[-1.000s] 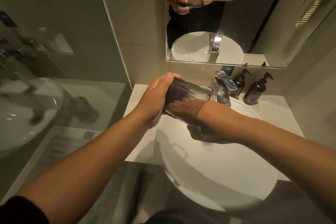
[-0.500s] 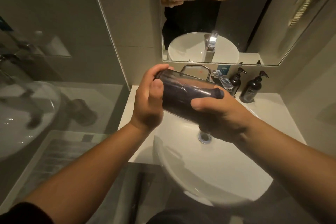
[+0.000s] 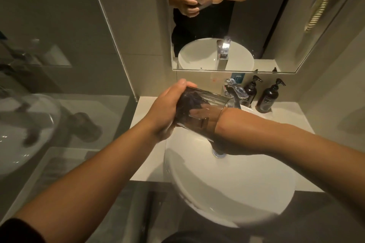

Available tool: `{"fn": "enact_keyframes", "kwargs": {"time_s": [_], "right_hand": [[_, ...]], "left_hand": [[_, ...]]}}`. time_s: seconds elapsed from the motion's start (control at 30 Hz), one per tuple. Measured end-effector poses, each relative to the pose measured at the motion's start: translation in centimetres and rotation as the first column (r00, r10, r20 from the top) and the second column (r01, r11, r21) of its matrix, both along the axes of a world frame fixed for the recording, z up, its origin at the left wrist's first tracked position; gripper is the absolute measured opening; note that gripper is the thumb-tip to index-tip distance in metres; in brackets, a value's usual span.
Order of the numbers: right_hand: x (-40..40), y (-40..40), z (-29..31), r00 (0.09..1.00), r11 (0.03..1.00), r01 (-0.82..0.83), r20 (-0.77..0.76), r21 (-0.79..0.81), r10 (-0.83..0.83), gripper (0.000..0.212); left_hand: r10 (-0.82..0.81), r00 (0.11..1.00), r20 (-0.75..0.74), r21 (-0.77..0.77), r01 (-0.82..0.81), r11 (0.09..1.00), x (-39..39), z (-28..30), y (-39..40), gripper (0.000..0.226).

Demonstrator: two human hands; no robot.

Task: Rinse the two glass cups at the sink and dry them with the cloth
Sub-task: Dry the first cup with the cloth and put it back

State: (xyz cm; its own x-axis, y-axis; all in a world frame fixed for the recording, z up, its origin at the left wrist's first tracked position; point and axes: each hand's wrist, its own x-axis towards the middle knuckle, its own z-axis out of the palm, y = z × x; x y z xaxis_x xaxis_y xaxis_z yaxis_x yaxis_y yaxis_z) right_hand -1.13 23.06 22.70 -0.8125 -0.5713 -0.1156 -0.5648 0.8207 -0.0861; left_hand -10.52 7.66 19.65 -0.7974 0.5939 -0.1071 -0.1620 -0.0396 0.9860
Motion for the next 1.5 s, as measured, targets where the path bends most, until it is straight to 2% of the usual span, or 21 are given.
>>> {"fn": "enact_keyframes", "kwargs": {"time_s": [0.1, 0.2, 0.3, 0.33, 0.4, 0.47, 0.5, 0.57, 0.63, 0.7, 0.73, 0.77, 0.83, 0.87, 0.93, 1.0, 1.13, 1.27, 1.33, 1.4, 1.5], "right_hand": [[1.0, 0.1, -0.6, 0.994, 0.94, 0.104, 0.056, -0.324, -0.091, 0.057], [1.9, 0.0, -0.5, 0.959, 0.778, 0.278, 0.201, -0.563, -0.198, 0.065], [1.9, 0.1, 0.1, 0.925, 0.583, 0.371, 0.346, -0.723, -0.16, 0.067], [1.9, 0.2, 0.3, 0.905, 0.49, 0.408, 0.41, -0.77, -0.109, 0.066], [2.0, -0.1, 0.3, 0.847, 0.199, 0.483, 0.512, -0.853, 0.14, 0.063], [2.4, -0.4, -0.1, 0.79, -0.076, 0.557, 0.499, -0.827, 0.357, 0.064], [2.5, -0.5, -0.5, 0.772, -0.174, 0.6, 0.507, -0.781, 0.385, 0.069], [2.6, -0.5, -1.0, 0.735, -0.267, 0.668, 0.56, -0.695, 0.381, 0.08], [2.4, -0.4, -0.7, 0.752, -0.249, 0.653, 0.573, -0.716, 0.325, 0.069], [2.2, 0.4, 0.6, 0.83, -0.117, 0.549, 0.524, -0.828, 0.192, 0.053], [2.1, 0.8, 1.4, 0.882, 0.037, 0.461, 0.462, -0.887, 0.095, 0.051], [2.0, 1.2, 2.3, 0.933, 0.26, 0.354, 0.359, -0.899, -0.029, 0.053], [1.6, 1.6, 3.2, 0.989, 0.724, 0.131, 0.044, -0.677, -0.138, 0.061], [1.4, 1.5, 3.2, 0.993, 0.852, 0.05, -0.067, -0.521, -0.099, 0.063], [1.4, 1.1, 2.7, 0.991, 0.965, -0.005, -0.127, -0.263, -0.03, 0.063], [1.5, 0.8, 2.1, 0.991, 0.993, 0.03, -0.123, -0.117, -0.045, 0.064], [1.8, 0.0, 1.7, 0.988, 0.939, 0.087, -0.095, -0.333, -0.125, 0.056], [2.3, -0.2, 1.6, 0.975, 0.747, 0.212, 0.089, -0.631, -0.201, 0.069], [2.7, -0.2, 1.7, 0.931, 0.535, 0.364, 0.303, -0.763, -0.202, 0.063], [2.9, -0.5, 1.7, 0.861, 0.217, 0.505, 0.505, -0.835, -0.059, 0.056], [3.0, -0.8, 1.2, 0.802, -0.16, 0.589, 0.549, -0.792, 0.237, 0.057]], "left_hand": [[0.089, 0.993, -0.084, 0.088, -0.081, 0.993, 0.3, -0.6, 0.2, 0.031], [0.108, 0.972, -0.21, 0.13, -0.082, 0.988, 0.7, -0.9, 0.1, 0.031], [0.098, 0.942, -0.322, 0.187, -0.039, 0.982, 0.9, -0.4, -0.2, 0.031], [0.093, 0.932, -0.349, 0.205, -0.021, 0.979, 0.8, -0.2, -0.2, 0.034], [0.094, 0.904, -0.418, 0.231, 0.006, 0.973, 0.8, 0.0, -0.5, 0.038], [0.113, 0.838, -0.534, 0.247, 0.026, 0.969, 0.8, 0.2, -0.7, 0.038], [0.13, 0.787, -0.603, 0.252, 0.033, 0.967, 0.9, 0.3, -0.7, 0.04], [0.172, 0.649, -0.741, 0.259, 0.041, 0.965, 0.6, 0.5, -0.8, 0.056], [0.186, 0.526, -0.83, 0.256, 0.063, 0.965, 0.1, 0.4, -0.9, 0.06], [0.118, 0.544, -0.831, 0.197, 0.089, 0.976, -0.4, 0.2, -1.0, 0.061], [0.06, 0.621, -0.782, 0.163, 0.111, 0.98, -0.5, 0.3, -1.1, 0.063], [-0.01, 0.737, -0.676, 0.137, 0.138, 0.981, -0.5, 0.7, -1.1, 0.066], [-0.145, 0.923, -0.356, 0.12, 0.2, 0.972, -0.3, 1.3, -1.1, 0.072], [-0.194, 0.958, -0.21, 0.113, 0.221, 0.969, -0.3, 1.6, -1.0, 0.074], [-0.2, 0.978, -0.066, 0.092, 0.205, 0.974, -0.4, 1.8, -0.7, 0.071], [-0.131, 0.987, -0.098, 0.068, 0.138, 0.988, -0.2, 1.6, -0.1, 0.057], [0.031, 0.976, -0.216, 0.119, -0.005, 0.993, 0.5, 1.1, 0.6, 0.032], [0.08, 0.953, -0.291, 0.209, -0.019, 0.978, 0.5, 0.5, 0.5, 0.03], [0.088, 0.928, -0.362, 0.23, -0.002, 0.973, 0.6, 0.4, 0.5, 0.03], [0.107, 0.901, -0.419, 0.244, -0.002, 0.97, 0.7, 0.4, 0.4, 0.033], [0.125, 0.837, -0.533, 0.25, 0.014, 0.968, 0.8, 0.8, 0.2, 0.049]]}}
